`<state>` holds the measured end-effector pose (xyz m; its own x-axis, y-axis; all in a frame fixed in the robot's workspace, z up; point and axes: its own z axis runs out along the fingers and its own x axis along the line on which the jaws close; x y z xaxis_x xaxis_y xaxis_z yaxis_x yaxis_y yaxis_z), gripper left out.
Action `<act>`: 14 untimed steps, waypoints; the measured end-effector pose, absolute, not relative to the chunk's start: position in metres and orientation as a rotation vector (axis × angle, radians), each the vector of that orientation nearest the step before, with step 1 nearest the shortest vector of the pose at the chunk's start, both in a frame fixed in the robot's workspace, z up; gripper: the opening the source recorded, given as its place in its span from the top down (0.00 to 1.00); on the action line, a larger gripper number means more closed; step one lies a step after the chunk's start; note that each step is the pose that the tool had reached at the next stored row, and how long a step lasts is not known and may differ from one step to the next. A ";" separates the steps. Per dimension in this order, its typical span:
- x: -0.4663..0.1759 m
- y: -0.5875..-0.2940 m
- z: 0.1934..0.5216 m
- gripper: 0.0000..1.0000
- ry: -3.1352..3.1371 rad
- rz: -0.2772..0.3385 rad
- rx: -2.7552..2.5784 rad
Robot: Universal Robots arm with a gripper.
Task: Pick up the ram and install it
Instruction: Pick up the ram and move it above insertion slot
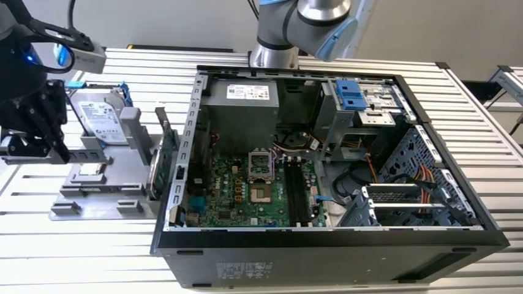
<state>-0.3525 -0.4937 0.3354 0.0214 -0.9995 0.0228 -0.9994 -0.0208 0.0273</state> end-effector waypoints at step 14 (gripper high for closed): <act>-0.352 -0.494 0.355 1.00 -2.160 -0.004 2.232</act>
